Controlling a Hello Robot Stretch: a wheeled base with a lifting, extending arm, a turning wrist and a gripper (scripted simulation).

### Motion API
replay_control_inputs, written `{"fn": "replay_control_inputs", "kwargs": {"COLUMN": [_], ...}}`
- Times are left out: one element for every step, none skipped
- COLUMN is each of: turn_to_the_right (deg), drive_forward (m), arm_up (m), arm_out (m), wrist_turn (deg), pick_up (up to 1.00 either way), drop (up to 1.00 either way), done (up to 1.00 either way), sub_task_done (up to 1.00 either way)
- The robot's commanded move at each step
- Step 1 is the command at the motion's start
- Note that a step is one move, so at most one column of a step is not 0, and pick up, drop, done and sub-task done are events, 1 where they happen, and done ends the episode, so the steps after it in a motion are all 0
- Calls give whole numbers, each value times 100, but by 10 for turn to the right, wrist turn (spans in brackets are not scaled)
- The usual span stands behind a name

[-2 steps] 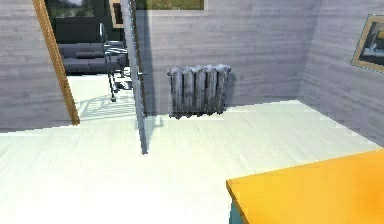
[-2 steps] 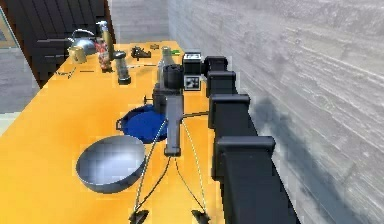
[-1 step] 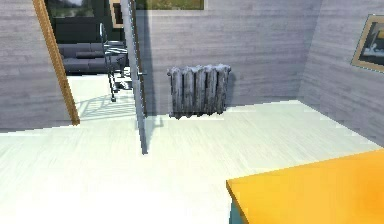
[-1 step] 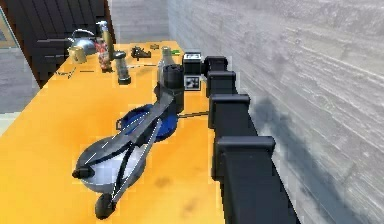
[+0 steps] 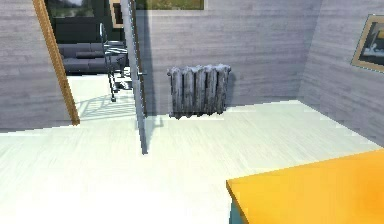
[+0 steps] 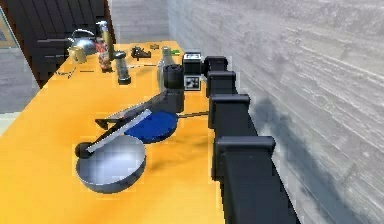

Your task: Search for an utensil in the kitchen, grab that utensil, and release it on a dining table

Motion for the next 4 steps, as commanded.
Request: {"fn": "replay_control_inputs", "kwargs": {"turn_to_the_right": [0,0,0,0], "drive_forward": [0,0,0,0], "arm_up": [0,0,-12,0], "arm_out": [0,0,0,0], "wrist_turn": [450,60,0,0], "pick_up": [0,0,0,100], "drop": [0,0,0,0], "done": [0,0,0,0], "sub_task_done": [0,0,0,0]}}
